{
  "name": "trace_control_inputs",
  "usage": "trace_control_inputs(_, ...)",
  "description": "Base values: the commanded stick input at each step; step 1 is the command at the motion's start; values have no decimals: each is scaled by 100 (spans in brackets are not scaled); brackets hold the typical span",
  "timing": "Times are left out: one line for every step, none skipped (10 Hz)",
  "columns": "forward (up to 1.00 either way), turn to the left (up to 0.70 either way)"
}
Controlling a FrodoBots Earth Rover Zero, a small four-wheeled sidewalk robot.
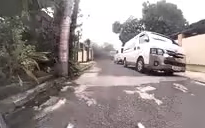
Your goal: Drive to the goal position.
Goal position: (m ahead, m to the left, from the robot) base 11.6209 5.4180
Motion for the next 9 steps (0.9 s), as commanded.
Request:
trace_control_inputs(70,-1)
trace_control_inputs(70,-1)
trace_control_inputs(70,-1)
trace_control_inputs(70,0)
trace_control_inputs(70,0)
trace_control_inputs(70,0)
trace_control_inputs(70,0)
trace_control_inputs(70,0)
trace_control_inputs(70,0)
